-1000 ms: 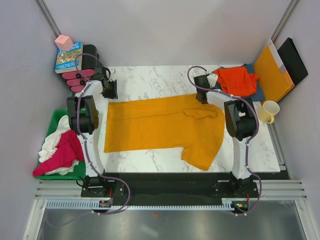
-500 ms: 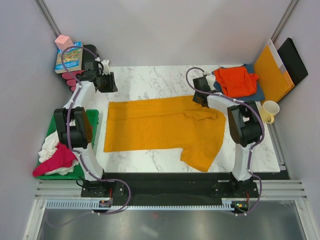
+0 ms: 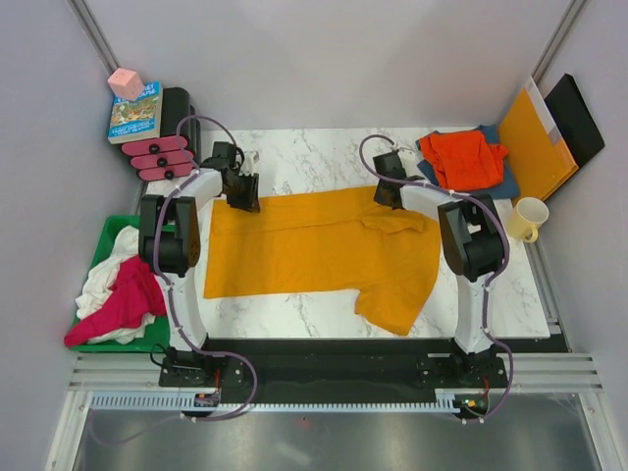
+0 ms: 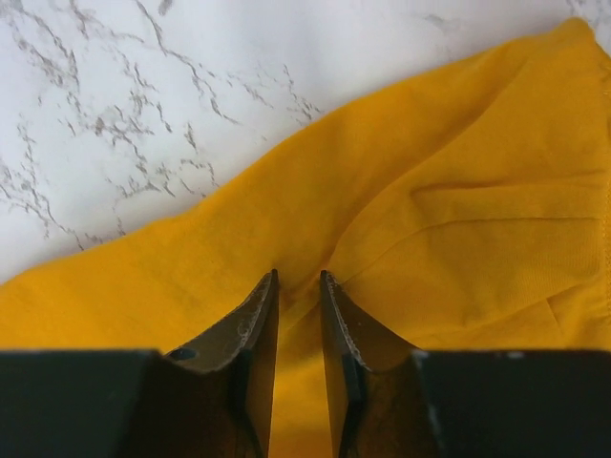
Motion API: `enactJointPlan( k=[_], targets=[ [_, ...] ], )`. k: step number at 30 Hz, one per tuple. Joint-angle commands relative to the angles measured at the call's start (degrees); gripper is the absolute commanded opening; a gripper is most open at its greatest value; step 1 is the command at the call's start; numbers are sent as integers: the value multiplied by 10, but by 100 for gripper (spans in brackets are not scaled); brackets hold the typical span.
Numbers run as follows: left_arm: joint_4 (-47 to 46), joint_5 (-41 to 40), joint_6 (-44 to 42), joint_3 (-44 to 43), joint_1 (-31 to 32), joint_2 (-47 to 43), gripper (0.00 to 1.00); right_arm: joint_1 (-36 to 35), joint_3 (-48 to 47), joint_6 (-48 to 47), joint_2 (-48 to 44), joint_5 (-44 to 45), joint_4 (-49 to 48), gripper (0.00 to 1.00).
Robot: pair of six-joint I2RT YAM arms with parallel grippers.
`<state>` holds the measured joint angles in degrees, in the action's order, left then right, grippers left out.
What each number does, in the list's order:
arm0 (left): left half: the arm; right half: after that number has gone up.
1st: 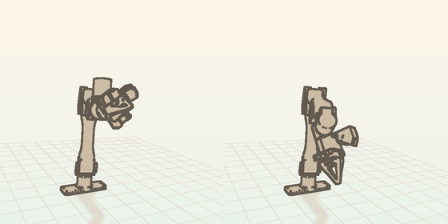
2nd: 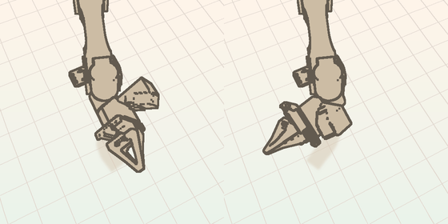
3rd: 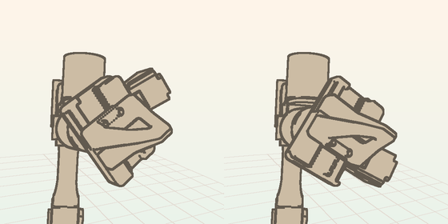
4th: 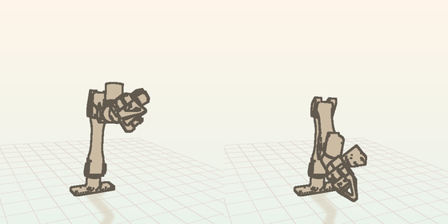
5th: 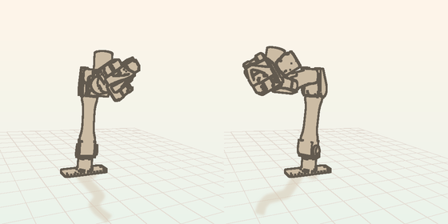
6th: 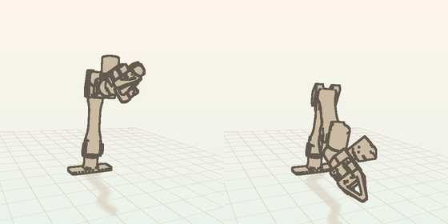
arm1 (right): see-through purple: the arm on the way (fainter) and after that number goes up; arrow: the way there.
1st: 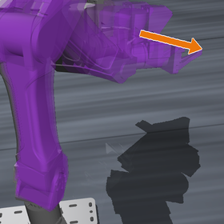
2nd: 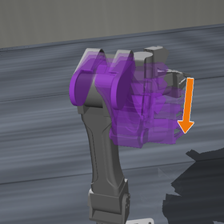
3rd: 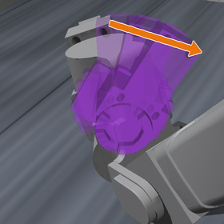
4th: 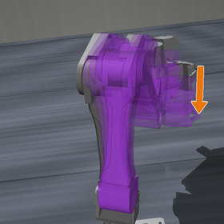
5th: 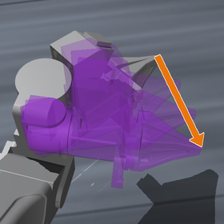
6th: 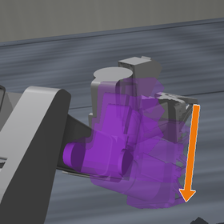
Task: Fold and stack the t-shirts
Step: Fold the tshirt
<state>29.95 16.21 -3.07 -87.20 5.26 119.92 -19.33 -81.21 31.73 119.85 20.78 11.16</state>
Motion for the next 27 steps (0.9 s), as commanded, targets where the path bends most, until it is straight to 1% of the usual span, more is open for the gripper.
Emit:
enactJointPlan(
  k=[1,3,4,6,7,8,12,15,18,19,20,21,22,23,24,25,26,27],
  targets=[
    [26,-60,-25,-51,-8,48,37,0,-57,12,52,-10,42,32],
    [40,-71,-33,-75,-9,65,37,0,-78,11,73,-7,59,32],
    [46,-79,-34,-108,-10,86,37,1,-100,11,79,-4,64,32],
    [69,-80,-40,-146,-12,109,37,1,-122,10,98,-1,80,32],
    [77,-84,-40,-185,-14,130,37,1,-143,11,103,1,84,32],
    [84,-85,-40,-205,-16,140,37,2,-153,14,113,1,93,32],
    [123,-86,-40,-323,-19,194,37,3,-179,23,128,-2,100,31],
    [136,-84,-39,-358,-19,214,37,2,-201,15,147,-4,102,33],
    [136,-77,-33,-359,-20,205,38,3,-225,-6,156,-3,102,34],
    [136,-62,-30,-353,-20,196,40,3,-226,-10,140,-1,97,36],
    [128,-51,-26,-344,-21,166,42,3,-223,-14,128,1,90,37],
    [116,-35,-19,-310,-21,141,45,3,-215,-17,111,1,82,42],
    [104,-29,-15,-289,-21,116,51,3,-211,-18,76,0,72,45],
    [78,-24,-8,-267,-21,91,54,0,-207,-18,58,-3,70,54],
    [68,-13,-6,-227,-21,32,56,-3,-197,-18,37,0,71,60],
    [61,-8,-4,-208,-21,7,59,-7,-189,-23,-2,3,72,65],
    [56,-4,-2,-192,-22,-21,60,-18,-180,-26,-22,7,75,71],
    [53,2,2,-159,-22,-67,60,-25,-156,-31,-43,21,76,73]
  ],
)
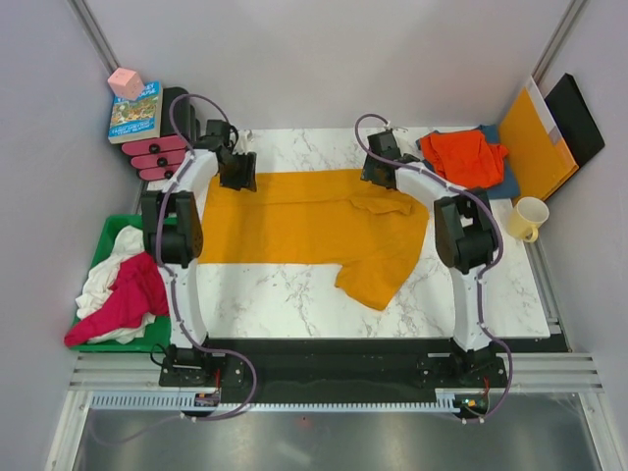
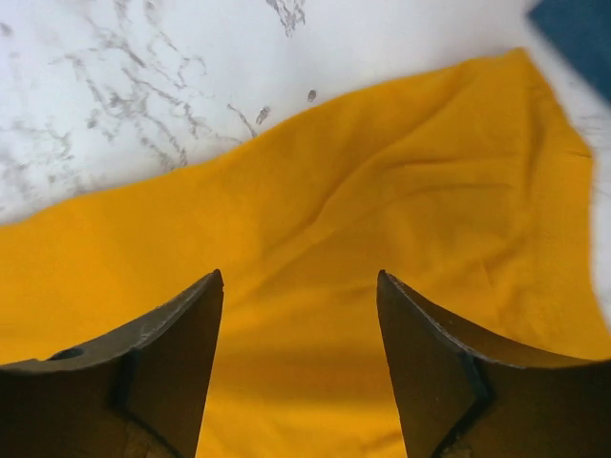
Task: Fold and stack the t-shirts
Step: Fold the tshirt
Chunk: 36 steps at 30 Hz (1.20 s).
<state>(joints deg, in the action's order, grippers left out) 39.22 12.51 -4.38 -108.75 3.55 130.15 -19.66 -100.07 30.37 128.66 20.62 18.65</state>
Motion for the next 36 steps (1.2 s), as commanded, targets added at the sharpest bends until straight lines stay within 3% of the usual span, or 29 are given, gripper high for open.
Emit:
enactJointPlan(
  k=[1,4,7,8,9,14,26,27,31,36],
  targets=[
    [-41,42,16,75,-4,-195,60,-29,50,-25,-170,27,4,74],
    [-47,60,11,158,-4,-280,56,-55,125,-27,-239,29,9,70],
    [-58,69,7,250,-5,-349,54,-82,207,-25,-285,45,9,34],
    [-58,73,6,269,-4,-364,54,-95,241,-20,-292,45,9,2],
    [-59,76,5,307,-5,-376,53,-101,256,-14,-298,47,9,0],
    [-65,78,-14,403,-4,-415,50,-123,307,12,-316,63,16,0],
    [-78,30,-47,462,-5,-411,44,-114,250,-42,-228,118,45,0],
    [-78,24,-45,462,-5,-401,43,-114,251,-44,-218,116,44,3],
    [-81,30,-51,466,-5,-392,43,-113,255,-34,-213,103,41,32],
    [-93,47,-55,470,-5,-375,43,-115,259,-24,-207,108,24,42]
  ],
)
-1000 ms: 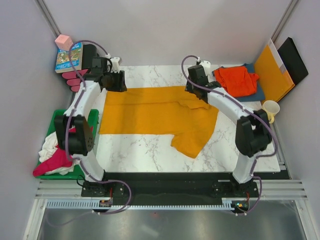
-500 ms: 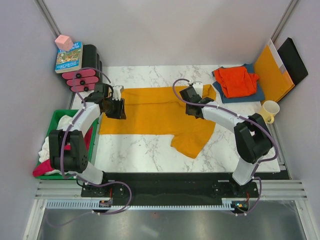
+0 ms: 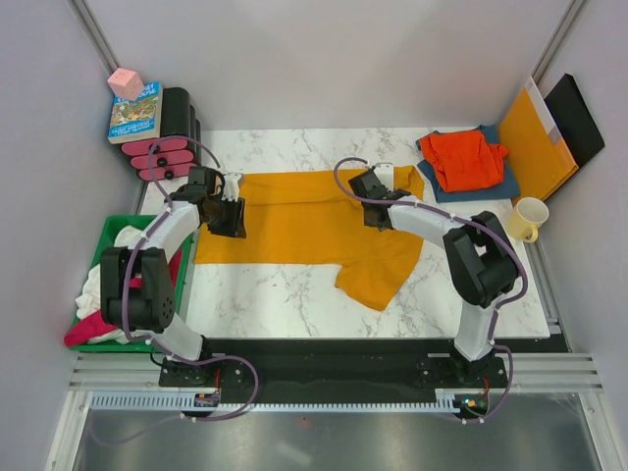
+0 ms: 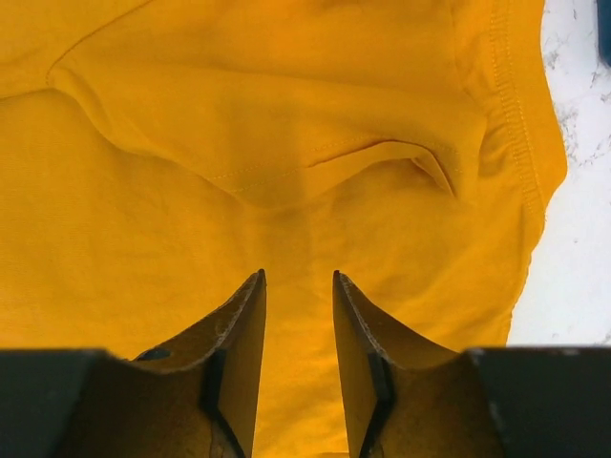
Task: Fold and stack the t-shirts
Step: Fold the tshirt
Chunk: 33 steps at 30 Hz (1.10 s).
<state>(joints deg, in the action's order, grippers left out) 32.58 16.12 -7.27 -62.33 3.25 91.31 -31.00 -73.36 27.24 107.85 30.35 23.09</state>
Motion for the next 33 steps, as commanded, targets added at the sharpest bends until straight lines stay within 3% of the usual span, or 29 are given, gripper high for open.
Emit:
enactJointPlan(
  k=[1,8,15,23,33],
  targets=[
    [-28,12,-28,5,-2,21,43,-3,-21,7,8,20,-21,42],
    [-30,22,-22,1,-2,45,42,-4,-84,18,66,26,9,36],
    [-36,21,-23,20,-3,47,41,-3,-108,19,90,59,6,37],
    [-39,13,-20,21,-3,55,41,11,-213,2,152,67,34,36],
    [-44,15,-14,14,-3,69,41,7,-137,5,75,52,-9,36]
  ],
)
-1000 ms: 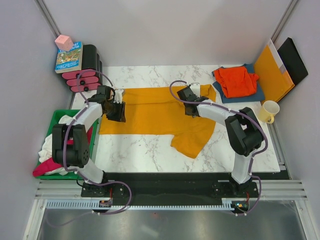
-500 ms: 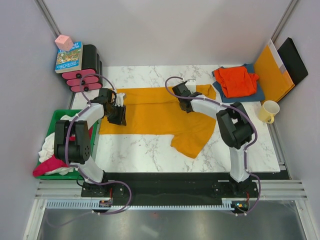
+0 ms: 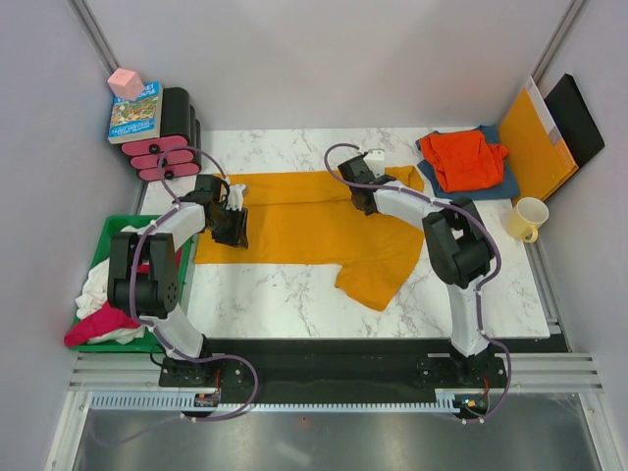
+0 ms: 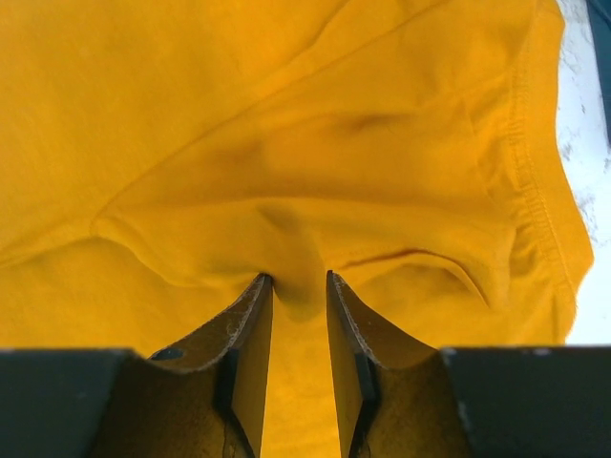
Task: Fold and stack the t-shirts
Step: Fold the tshirt
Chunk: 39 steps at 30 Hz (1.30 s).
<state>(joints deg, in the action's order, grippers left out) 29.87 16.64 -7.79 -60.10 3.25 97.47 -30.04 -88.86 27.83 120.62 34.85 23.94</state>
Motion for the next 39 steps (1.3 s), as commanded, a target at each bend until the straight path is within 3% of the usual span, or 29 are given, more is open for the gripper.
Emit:
enactJointPlan(
  k=[1,19,26,39],
  targets=[
    [-17,13,-7,-9,-3,7,40,-3,18,-4,-51,11,-18,36],
    [-19,23,7,-5,-3,9,40,-47,67,6,-99,-29,-36,37],
    [-19,22,5,-8,-3,18,40,-49,58,-1,-49,-37,-32,37],
    [-19,21,1,-2,-3,17,40,-37,-46,-26,43,14,-5,38]
  ],
)
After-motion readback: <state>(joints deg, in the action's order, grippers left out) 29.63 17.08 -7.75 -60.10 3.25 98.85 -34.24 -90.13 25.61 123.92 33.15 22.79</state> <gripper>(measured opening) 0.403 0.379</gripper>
